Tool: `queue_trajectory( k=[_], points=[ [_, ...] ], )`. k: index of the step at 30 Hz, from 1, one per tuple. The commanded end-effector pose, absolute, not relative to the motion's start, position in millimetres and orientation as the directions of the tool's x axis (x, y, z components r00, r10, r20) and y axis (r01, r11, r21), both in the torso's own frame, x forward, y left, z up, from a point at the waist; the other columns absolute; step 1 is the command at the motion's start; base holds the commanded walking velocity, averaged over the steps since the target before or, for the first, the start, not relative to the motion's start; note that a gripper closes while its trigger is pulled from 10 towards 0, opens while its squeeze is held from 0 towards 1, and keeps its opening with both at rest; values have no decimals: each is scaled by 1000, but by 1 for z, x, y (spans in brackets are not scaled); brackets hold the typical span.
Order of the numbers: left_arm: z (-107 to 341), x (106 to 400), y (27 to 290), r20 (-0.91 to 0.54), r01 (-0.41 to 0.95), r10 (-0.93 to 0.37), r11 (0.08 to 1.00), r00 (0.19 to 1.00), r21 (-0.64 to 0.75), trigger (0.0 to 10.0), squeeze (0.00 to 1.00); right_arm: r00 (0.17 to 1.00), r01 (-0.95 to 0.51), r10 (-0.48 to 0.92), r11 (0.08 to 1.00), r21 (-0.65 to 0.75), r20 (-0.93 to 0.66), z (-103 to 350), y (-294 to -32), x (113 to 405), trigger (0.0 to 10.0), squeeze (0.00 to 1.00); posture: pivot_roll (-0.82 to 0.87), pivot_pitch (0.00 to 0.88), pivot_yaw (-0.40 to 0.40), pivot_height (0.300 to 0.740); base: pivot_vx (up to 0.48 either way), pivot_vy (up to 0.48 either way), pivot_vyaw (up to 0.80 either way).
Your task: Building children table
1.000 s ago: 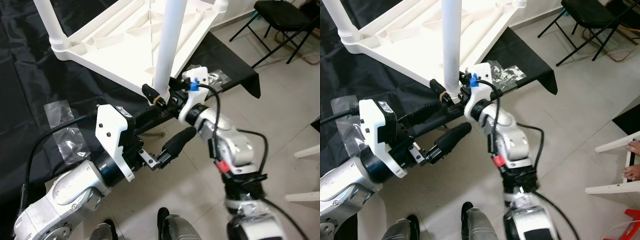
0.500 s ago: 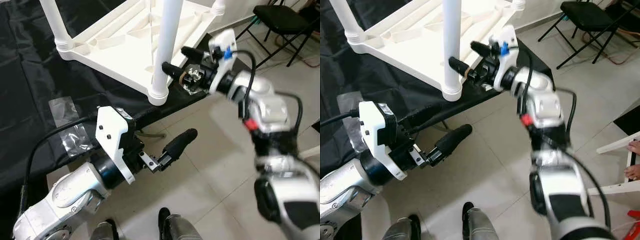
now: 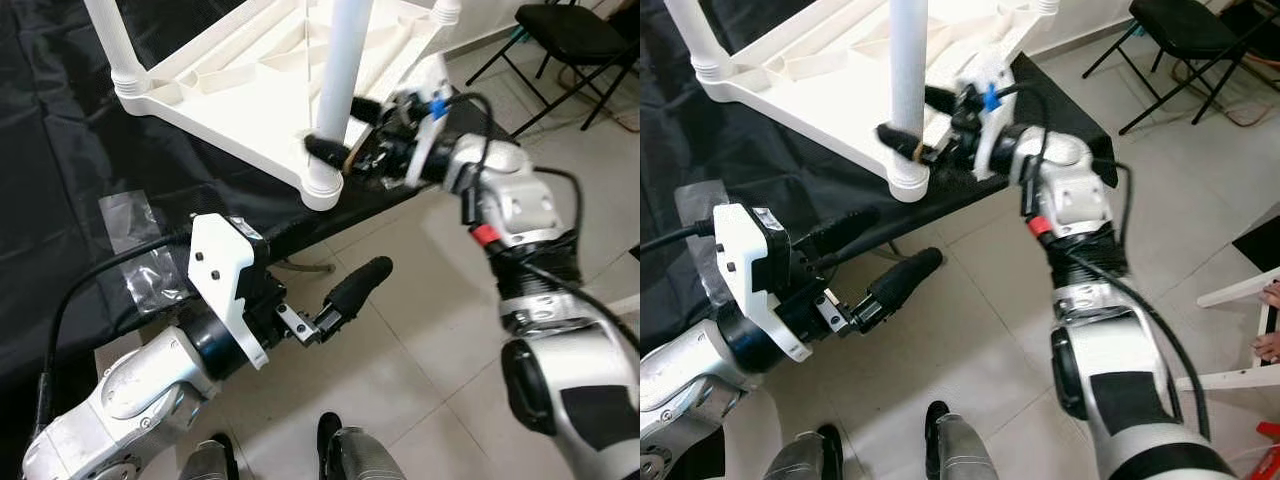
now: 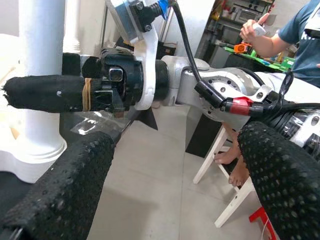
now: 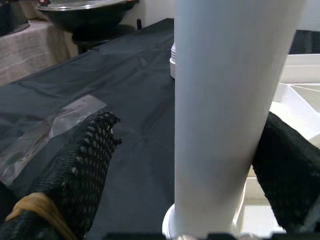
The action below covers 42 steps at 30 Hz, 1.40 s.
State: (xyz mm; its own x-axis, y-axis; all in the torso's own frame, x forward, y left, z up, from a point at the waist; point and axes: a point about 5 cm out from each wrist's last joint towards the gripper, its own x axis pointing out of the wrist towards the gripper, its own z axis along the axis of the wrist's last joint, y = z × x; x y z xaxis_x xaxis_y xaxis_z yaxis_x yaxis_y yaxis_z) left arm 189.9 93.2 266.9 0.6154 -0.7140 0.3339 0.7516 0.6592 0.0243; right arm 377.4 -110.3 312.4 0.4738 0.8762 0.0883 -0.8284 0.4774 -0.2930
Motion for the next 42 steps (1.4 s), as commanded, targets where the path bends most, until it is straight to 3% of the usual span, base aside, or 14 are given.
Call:
queue_trajectory(
  k=[1,4,12,16,18,22,26,31,32,34,35,36,37,42],
  points=[
    [267,184,93,328,755,-721,654,610,34,10000,0,460,-836,886,456,-305,63,308,-107,379,0,0,72,349,-85,740,0,0,0],
    [267,183,93,328,753,-719,657,613,33,10000,0,464,-834,884,458,-308,61,309,-107,380,0,0,72,349,-85,740,0,0,0],
    [264,187,101,328,690,-662,722,674,38,10000,0,673,-701,740,639,-317,1,288,-130,369,0,0,55,333,-124,740,0,0,0],
    [260,193,110,322,634,-612,772,722,46,10000,0,886,-449,462,877,-174,45,232,-128,352,0,0,62,304,-126,740,0,0,0],
    [257,199,117,312,597,-583,800,751,56,10000,0,994,-110,112,988,-108,9,169,-131,322,0,0,80,265,-107,740,0,0,0],
    [257,203,120,312,586,-573,808,758,60,10000,0,998,-61,59,991,-116,-24,145,-120,312,0,0,79,245,-98,740,0,0,0],
    [252,213,123,293,587,-582,806,759,80,10000,0,999,-40,39,994,-104,-16,165,-92,361,0,0,68,218,-75,740,0,0,0],
    [251,215,120,297,584,-577,809,761,74,10000,0,1000,-25,24,993,-119,-10,178,-90,370,0,0,66,224,-71,740,0,0,0],
    [250,215,118,299,584,-575,809,762,67,10000,0,998,-53,55,992,-117,12,187,-89,372,10000,0,67,224,-72,740,0,0,0],
    [249,214,113,304,586,-574,808,760,59,10000,0,980,-182,185,982,-45,71,201,-84,362,10000,0,59,226,-65,740,0,0,0],
    [249,213,112,305,587,-575,807,760,58,10000,0,958,-267,267,964,-16,104,207,-82,355,10000,196,53,230,-62,740,0,0,0],
    [249,213,112,305,587,-575,807,760,58,10000,0,958,-267,267,964,-16,104,207,-82,355,10000,196,53,230,-62,740,0,0,0],
    [249,213,112,307,588,-574,807,759,54,10000,0,924,-361,357,932,10,139,211,-79,347,10000,1000,52,229,-60,740,0,0,0],
    [249,214,111,308,590,-576,805,757,55,10000,0,828,-531,528,847,-39,189,223,-86,332,10000,1000,51,236,-66,740,0,0,0]
  ],
)
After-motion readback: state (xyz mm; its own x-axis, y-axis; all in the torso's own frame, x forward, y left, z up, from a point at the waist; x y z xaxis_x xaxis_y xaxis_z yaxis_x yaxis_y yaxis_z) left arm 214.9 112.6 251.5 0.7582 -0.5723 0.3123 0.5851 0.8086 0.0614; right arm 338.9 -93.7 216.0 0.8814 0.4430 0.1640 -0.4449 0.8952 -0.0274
